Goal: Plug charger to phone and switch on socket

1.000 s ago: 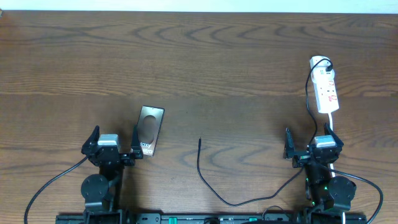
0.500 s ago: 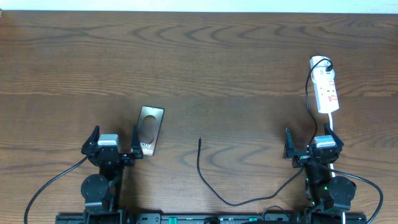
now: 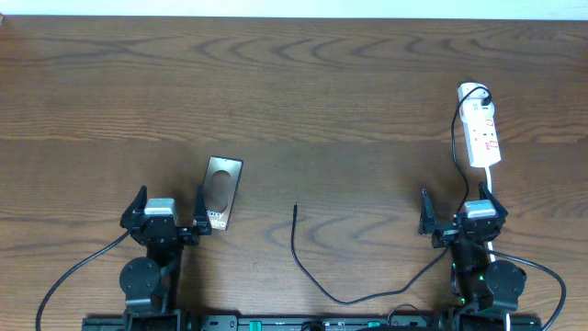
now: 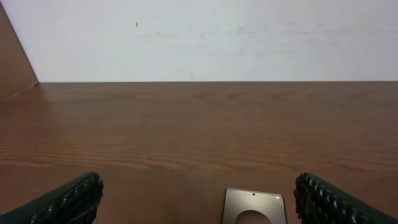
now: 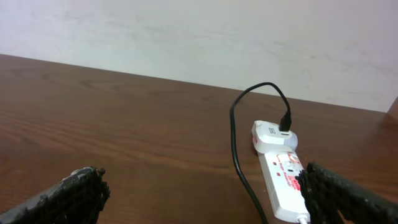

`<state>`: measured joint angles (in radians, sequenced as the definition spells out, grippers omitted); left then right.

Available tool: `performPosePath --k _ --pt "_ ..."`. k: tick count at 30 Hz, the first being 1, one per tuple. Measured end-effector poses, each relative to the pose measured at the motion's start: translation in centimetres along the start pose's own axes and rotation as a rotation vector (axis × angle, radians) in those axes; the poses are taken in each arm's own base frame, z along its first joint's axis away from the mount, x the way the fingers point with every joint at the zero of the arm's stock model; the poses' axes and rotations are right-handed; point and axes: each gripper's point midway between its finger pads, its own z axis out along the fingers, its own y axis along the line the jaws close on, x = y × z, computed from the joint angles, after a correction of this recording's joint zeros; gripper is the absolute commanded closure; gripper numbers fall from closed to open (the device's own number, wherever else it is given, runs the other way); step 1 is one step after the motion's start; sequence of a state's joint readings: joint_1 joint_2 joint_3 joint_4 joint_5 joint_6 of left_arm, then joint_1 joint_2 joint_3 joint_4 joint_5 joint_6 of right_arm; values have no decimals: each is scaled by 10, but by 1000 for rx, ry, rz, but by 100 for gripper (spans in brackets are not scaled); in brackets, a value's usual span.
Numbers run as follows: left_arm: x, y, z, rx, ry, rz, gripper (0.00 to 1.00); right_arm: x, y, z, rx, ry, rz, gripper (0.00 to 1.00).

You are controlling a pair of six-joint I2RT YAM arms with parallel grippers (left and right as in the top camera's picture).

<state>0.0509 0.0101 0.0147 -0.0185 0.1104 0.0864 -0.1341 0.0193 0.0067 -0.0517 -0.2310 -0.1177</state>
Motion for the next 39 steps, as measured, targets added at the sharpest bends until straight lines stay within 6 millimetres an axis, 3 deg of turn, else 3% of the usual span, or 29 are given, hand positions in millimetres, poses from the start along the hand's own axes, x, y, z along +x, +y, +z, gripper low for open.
performPosePath --k 23,26,32,33,37,39 --pt "-9 -3 -2 19 -17 16 2 0 0 0 0 0 0 1" --pt "-35 -4 -6 20 -51 50 2 0 0 0 0 1 0 1" --pt "-121 -2 -15 14 -140 97 2 0 0 0 0 0 0 1" --pt "-144 -2 -13 13 -153 105 2 0 0 0 0 0 0 1" --pt "-186 0 10 20 -88 104 2 0 0 0 0 1 0 1" --pt "-190 0 23 27 7 97 2 1 0 0 1 3 1 1"
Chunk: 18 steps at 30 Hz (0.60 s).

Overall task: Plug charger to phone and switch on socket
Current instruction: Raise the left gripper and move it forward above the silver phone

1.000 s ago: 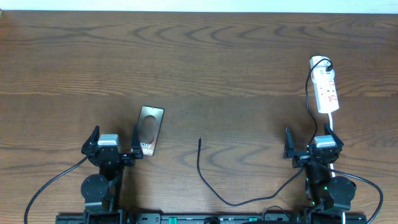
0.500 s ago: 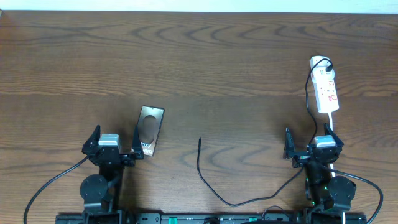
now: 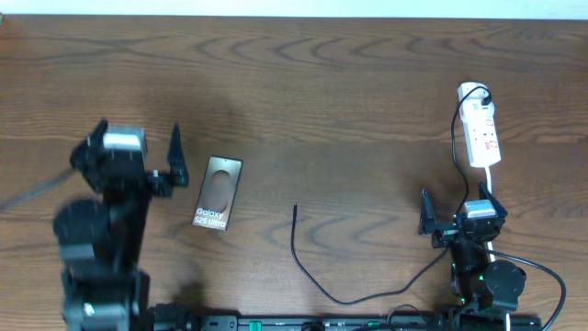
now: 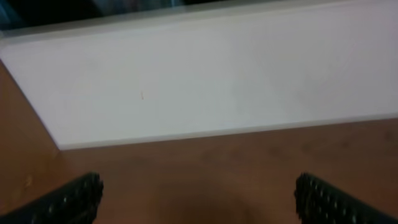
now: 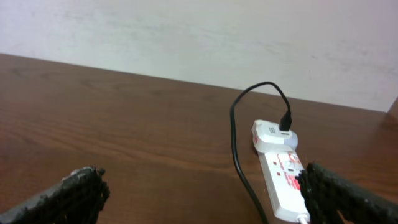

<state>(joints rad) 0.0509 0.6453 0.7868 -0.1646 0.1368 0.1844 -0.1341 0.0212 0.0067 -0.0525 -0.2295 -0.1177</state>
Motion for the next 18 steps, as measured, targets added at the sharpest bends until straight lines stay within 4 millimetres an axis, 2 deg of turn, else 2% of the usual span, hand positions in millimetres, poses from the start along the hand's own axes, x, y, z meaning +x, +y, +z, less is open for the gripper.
performPosePath --k 5,8,12,14,18 --pt "-16 4 40 31 220 -24 2 0 0 0 -1 1 0 1" --pt "0 3 51 51 411 -62 2 0 0 0 -1 1 0 1" --pt "35 -2 65 79 671 -91 2 0 0 0 -1 2 0 1" --pt "66 -8 75 98 802 -102 2 0 0 0 -1 2 0 1" --pt "105 -14 88 114 937 -118 2 0 0 0 -1 2 0 1"
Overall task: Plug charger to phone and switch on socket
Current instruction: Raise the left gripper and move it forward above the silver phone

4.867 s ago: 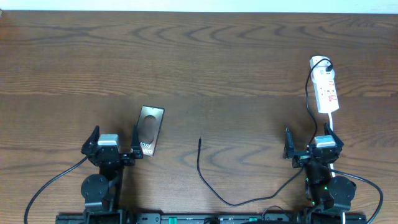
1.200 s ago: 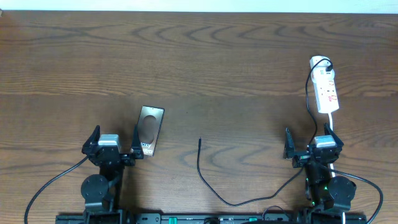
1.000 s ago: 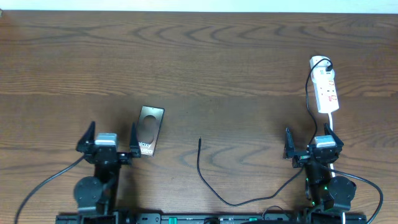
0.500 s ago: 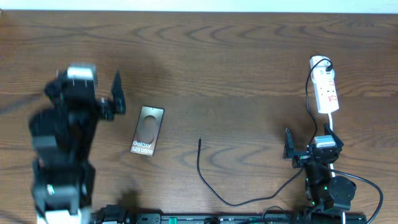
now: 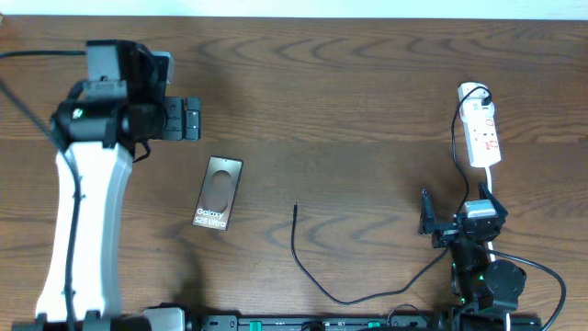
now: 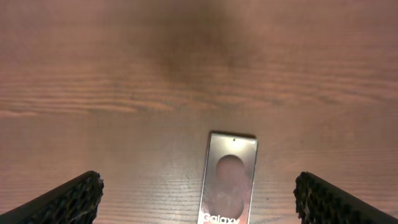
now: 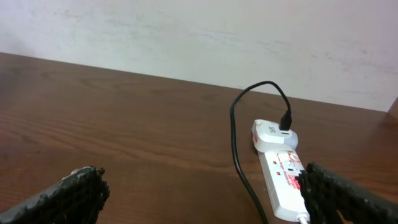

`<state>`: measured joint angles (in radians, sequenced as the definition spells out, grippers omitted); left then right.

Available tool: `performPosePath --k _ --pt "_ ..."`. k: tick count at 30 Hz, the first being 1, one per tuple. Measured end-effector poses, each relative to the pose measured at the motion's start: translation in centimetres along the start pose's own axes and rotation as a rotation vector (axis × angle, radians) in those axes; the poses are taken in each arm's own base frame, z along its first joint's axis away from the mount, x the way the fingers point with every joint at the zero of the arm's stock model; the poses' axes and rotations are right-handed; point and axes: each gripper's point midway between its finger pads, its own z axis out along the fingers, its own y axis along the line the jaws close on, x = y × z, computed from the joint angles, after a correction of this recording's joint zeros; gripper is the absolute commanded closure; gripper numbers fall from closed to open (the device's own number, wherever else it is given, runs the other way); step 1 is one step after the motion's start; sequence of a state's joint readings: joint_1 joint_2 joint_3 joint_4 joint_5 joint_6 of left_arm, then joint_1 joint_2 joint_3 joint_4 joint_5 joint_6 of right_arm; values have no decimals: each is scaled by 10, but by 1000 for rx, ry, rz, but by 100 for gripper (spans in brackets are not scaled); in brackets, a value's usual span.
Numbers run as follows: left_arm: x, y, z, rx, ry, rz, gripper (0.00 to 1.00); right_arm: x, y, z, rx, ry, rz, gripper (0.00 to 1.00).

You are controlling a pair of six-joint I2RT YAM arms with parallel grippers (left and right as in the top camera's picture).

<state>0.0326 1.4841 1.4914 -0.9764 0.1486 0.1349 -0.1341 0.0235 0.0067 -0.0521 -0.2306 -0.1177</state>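
The phone lies face down on the wooden table, a dark slab marked "Galaxy"; in the left wrist view the phone sits below and between the fingers. My left gripper hangs open, high above the table, just beyond the phone and pointing down. A black charger cable lies loose, its free end pointing away at the table's middle. The cable runs to a white adapter plugged into the white socket strip. My right gripper rests open near the front edge, short of the strip.
The cable passes left of the strip toward the right arm's base. A pale wall closes the far side of the table.
My left arm has moved farther from the front edge and its wrist has tipped down: the camera then faced the wall, now it looks down on the phone. The right arm is unchanged.
Both grippers first rested open at the front edge, the left one beside the phone. Then the left arm stood raised to the left of the phone, facing the wall. Now it hangs open just beyond the phone. Phone, cable, strip and right arm have not moved.
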Motion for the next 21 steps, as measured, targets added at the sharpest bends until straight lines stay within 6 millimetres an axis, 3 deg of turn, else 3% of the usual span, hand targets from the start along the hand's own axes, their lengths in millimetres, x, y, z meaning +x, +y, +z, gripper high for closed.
performPosePath --k 8,9,10,11,12,13,15,21 --pt "13 3 45 9 129 -16 3 0 0 0 0 0 0 1" --pt "14 4 48 9 140 -17 24 0 0 0 0 0 0 1" --pt "15 4 52 9 150 -21 55 0 0 0 0 0 0 1" --pt "16 4 54 11 156 -19 71 0 0 0 0 0 0 1" --pt "17 4 56 11 162 -20 74 0 0 0 0 0 0 1" --pt "17 4 57 12 165 -20 73 0 0 0 0 0 0 1" --pt "17 4 57 14 166 -19 2 0 0 0 0 0 0 1" --pt "17 3 57 14 166 -19 2 0 0 0 0 0 0 1"
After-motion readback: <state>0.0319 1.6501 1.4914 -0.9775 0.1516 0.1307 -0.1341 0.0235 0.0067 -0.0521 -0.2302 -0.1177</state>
